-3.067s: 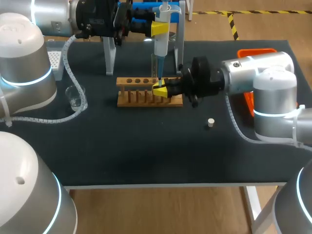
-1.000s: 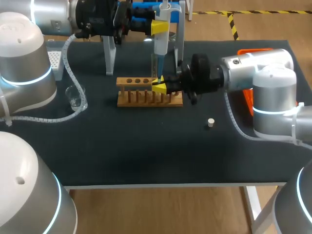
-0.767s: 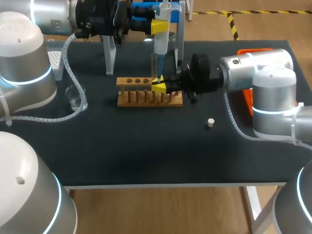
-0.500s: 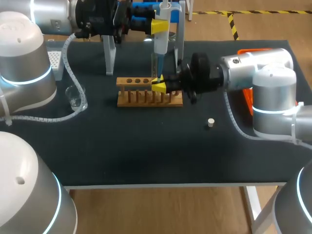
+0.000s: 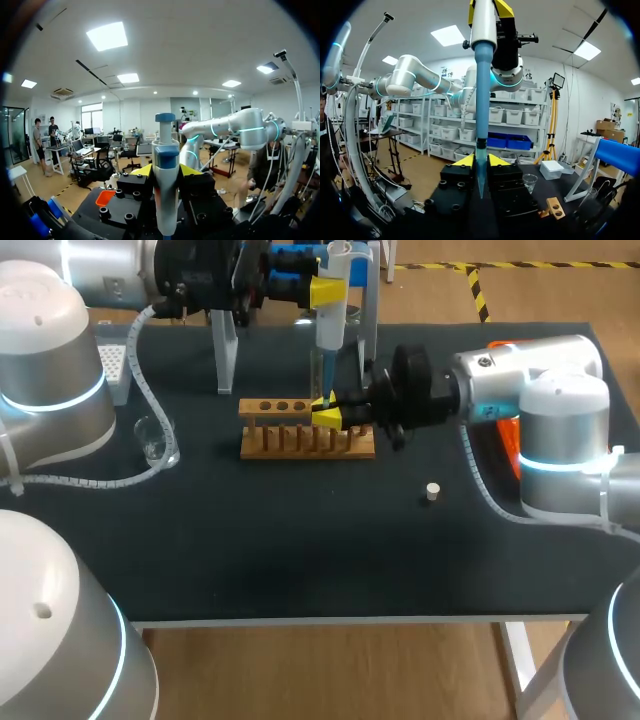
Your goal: Invert the test tube, pick up the pipette, mount the tip to pipette, aspirate from beaker and dispense into the tube, eject the tip, return the pipette, and cap with the stopper.
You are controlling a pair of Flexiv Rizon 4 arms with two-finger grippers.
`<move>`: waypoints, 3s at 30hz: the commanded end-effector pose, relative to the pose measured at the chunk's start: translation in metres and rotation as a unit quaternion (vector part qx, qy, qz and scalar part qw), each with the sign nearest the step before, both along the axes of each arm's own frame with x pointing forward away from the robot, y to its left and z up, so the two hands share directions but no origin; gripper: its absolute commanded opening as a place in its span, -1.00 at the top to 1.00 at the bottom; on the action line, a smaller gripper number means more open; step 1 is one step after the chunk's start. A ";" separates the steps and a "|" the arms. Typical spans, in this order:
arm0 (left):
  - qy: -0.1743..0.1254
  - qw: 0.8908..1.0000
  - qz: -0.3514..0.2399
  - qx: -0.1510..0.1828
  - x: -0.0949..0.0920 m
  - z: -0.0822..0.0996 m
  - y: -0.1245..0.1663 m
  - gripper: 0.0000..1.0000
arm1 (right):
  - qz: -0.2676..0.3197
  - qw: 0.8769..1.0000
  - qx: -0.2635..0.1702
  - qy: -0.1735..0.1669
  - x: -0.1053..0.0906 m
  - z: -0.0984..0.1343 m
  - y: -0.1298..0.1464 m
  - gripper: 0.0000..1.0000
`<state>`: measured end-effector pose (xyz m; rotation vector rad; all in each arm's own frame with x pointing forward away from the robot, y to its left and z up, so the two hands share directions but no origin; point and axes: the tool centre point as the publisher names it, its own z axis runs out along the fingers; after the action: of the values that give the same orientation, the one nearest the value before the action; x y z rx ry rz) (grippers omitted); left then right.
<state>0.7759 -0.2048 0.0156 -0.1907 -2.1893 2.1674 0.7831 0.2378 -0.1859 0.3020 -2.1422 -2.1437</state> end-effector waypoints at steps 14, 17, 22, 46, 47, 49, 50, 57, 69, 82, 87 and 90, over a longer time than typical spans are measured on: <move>0.000 1.000 -0.002 -0.002 0.001 -0.003 0.001 1.00 | -0.009 0.999 -0.034 0.000 -0.004 -0.025 -0.026 -1.00; 0.000 1.000 -0.002 -0.002 0.001 -0.003 0.001 1.00 | -0.009 0.999 -0.043 -0.004 -0.006 -0.030 -0.033 -1.00; 0.000 1.000 -0.002 -0.002 0.001 -0.003 0.001 1.00 | -0.013 0.999 -0.048 -0.006 -0.008 -0.034 -0.049 -1.00; 0.000 1.000 -0.002 -0.002 0.001 -0.003 0.001 1.00 | -0.018 0.998 -0.054 -0.008 -0.009 -0.036 -0.056 -1.00; 0.000 1.000 -0.002 -0.002 0.001 -0.003 0.001 1.00 | -0.018 0.998 -0.054 -0.008 -0.009 -0.036 -0.056 -1.00; 0.000 1.000 -0.002 -0.002 0.001 -0.003 0.001 1.00 | -0.018 0.998 -0.054 -0.008 -0.009 -0.036 -0.056 -1.00; -0.001 1.000 0.003 0.002 0.001 -0.005 0.008 1.00 | -0.018 0.998 -0.054 -0.008 -0.009 -0.036 -0.056 -1.00; -0.020 0.999 0.042 0.010 0.008 -0.023 0.072 1.00 | -0.018 0.998 -0.054 -0.008 -0.009 -0.036 -0.056 -1.00; -0.025 0.995 0.099 0.015 0.049 -0.064 0.183 1.00 | -0.018 0.998 -0.054 -0.008 -0.009 -0.036 -0.056 -1.00; -0.032 0.994 0.104 0.008 0.090 -0.097 0.242 1.00 | -0.018 0.998 -0.054 -0.008 -0.009 -0.036 -0.056 -1.00; -0.029 0.995 0.100 0.002 0.106 -0.108 0.254 1.00 | -0.018 0.998 -0.054 -0.008 -0.009 -0.036 -0.056 -1.00; -0.031 0.994 0.100 0.001 0.115 -0.111 0.261 1.00 | -0.018 0.998 -0.054 -0.008 -0.009 -0.036 -0.056 -1.00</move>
<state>0.8797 0.0513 -0.0912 0.0203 -2.3700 2.3061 0.7746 0.1828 -0.2227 0.2734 -2.2774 -2.0420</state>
